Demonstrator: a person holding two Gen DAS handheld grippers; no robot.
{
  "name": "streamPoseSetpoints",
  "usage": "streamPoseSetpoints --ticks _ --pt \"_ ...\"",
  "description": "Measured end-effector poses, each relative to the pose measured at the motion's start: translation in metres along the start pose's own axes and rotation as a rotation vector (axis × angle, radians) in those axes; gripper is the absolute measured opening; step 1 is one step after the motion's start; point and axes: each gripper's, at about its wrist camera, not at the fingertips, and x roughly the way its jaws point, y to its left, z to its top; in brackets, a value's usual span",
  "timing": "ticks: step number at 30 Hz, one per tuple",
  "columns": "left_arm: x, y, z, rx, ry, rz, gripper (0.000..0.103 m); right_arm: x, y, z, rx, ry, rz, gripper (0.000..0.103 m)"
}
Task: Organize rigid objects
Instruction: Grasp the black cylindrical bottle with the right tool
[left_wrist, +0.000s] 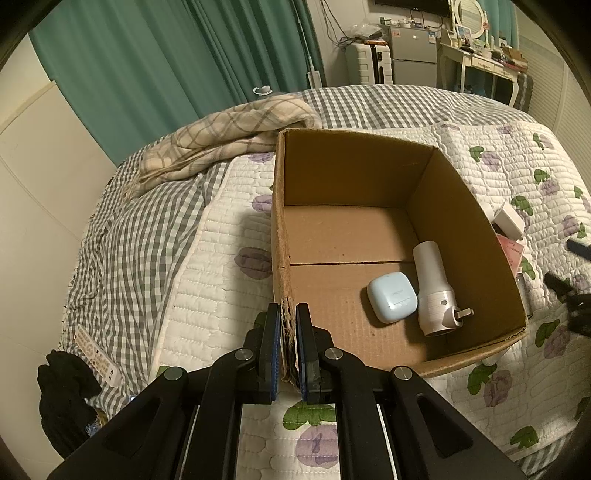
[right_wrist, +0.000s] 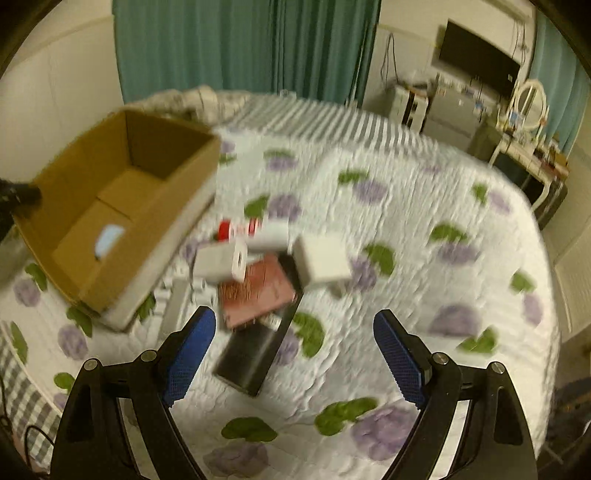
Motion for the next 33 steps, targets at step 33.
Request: streamPoseSetpoints --ticks 33 --pt "0.0 0.002 0.0 0.002 0.0 0.002 0.007 0.101 0.013 0.01 0.059 0.221 0.056 0.048"
